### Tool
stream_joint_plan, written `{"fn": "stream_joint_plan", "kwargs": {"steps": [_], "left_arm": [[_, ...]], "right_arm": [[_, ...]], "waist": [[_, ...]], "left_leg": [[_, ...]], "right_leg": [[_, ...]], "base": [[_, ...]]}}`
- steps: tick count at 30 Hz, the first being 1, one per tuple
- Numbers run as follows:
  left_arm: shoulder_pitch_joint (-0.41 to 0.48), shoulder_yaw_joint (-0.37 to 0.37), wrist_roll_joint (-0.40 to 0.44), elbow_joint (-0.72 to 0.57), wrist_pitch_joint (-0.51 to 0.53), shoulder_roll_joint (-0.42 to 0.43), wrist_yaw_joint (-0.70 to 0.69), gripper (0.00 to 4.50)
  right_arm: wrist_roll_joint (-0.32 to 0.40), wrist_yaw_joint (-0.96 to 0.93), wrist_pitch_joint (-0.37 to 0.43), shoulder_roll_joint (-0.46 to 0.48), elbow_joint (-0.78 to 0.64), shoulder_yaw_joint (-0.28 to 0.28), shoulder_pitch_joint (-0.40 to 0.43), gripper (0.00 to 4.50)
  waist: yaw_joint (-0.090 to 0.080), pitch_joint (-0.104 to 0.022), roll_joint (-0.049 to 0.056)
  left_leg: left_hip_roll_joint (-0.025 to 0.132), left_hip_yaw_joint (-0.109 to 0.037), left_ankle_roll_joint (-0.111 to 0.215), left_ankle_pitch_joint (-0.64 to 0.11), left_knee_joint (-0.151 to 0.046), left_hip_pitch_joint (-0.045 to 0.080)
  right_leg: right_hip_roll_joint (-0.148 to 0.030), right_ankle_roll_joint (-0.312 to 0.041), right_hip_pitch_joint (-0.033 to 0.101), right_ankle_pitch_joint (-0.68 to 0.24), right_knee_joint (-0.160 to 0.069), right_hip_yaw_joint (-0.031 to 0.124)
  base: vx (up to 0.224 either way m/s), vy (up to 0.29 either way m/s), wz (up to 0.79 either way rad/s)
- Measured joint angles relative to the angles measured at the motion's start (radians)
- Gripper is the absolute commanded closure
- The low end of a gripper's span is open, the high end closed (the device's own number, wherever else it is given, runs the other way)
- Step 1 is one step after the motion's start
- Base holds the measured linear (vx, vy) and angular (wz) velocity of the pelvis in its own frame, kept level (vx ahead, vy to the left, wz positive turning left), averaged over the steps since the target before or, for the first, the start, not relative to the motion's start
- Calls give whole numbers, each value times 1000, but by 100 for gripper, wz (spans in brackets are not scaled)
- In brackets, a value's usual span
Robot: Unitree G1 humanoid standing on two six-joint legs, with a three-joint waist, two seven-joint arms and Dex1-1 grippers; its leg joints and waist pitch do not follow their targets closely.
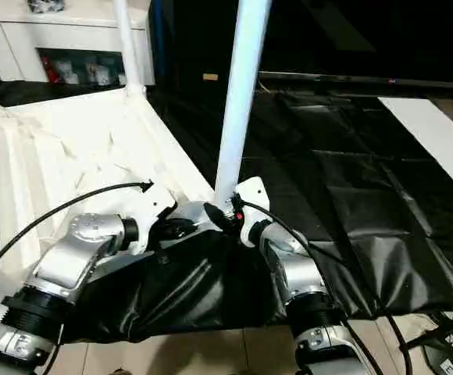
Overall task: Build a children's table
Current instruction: Rotate leg to tighten
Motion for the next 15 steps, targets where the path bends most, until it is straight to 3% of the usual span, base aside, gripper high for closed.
{"fn": "stream_joint_plan", "kwargs": {"steps": [2, 8, 12, 15], "left_arm": [[-1, -7, 2, -1, -10, 4, -3, 450], [-1, -25, -7, 8, -82, 49, -84, 450], [-5, -33, -32, 27, -124, 80, -172, 450], [-7, -34, -58, 38, -135, 113, -244, 450]], "right_arm": [[-1, 12, -1, -15, -3, 12, -1, 68], [-1, 180, -28, -100, 2, 58, -14, 68], [10, 375, -52, -179, 13, 90, -30, 68], [29, 499, -57, -220, 13, 115, -33, 68]], "waist": [[2, 0, 1], [5, 3, 5], [25, 3, 5], [31, 3, 6]], "left_leg": [[0, 0, 0, 0, 0, 0], [0, 0, 0, 0, -1, -2], [1, 0, 0, 0, -1, -3], [1, 0, 0, 0, -1, -3]], "right_leg": [[0, 0, 0, 0, 0, 0], [0, -3, 0, 1, -1, -1], [0, -4, -1, 1, -1, -2], [0, -4, 0, 1, 0, -2]], "base": [[0, 0, 0], [0, 0, 0], [0, 0, 0], [0, 0, 0]]}}
